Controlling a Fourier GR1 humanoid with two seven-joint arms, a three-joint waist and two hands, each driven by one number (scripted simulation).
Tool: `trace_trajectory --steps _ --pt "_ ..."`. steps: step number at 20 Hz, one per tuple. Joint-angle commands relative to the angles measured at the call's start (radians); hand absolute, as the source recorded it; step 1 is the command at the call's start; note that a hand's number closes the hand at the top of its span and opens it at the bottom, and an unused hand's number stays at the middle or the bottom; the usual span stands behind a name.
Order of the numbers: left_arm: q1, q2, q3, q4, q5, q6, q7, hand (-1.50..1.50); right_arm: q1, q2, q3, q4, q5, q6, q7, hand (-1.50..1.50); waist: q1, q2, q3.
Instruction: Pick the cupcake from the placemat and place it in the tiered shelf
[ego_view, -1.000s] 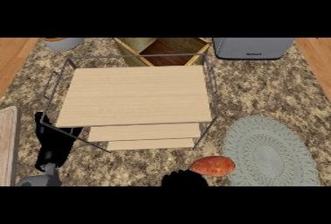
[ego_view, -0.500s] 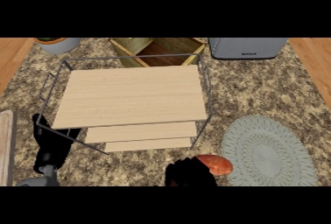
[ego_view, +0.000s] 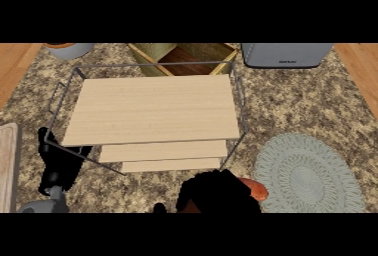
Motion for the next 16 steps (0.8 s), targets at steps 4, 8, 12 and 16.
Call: trace_trajectory --steps 4,8,12,16 --pt "0.004 -0.008 -0.008 0.000 0.003 -0.010 -0.005 0.00 -0.211 0.068 -0.116 -0.138 -0.082 0.185 0.246 1.50 0.024 0.007 -0.002" --pt "-0.030 0.015 -0.005 0.016 0.000 -0.027 0.003 0.00 -0.358 0.069 -0.212 -0.086 -0.175 0.236 0.298 1.50 0.028 0.012 -0.001" --pt "-0.036 -0.030 -0.027 0.021 -0.022 0.013 -0.007 0.00 -0.489 0.069 -0.304 -0.018 -0.318 0.291 0.323 1.50 0.033 0.014 0.000" --pt "-0.014 -0.025 -0.034 0.004 -0.033 0.012 -0.008 0.00 -0.657 0.069 -0.392 0.139 -0.409 0.310 0.328 1.50 0.046 0.013 0.002"
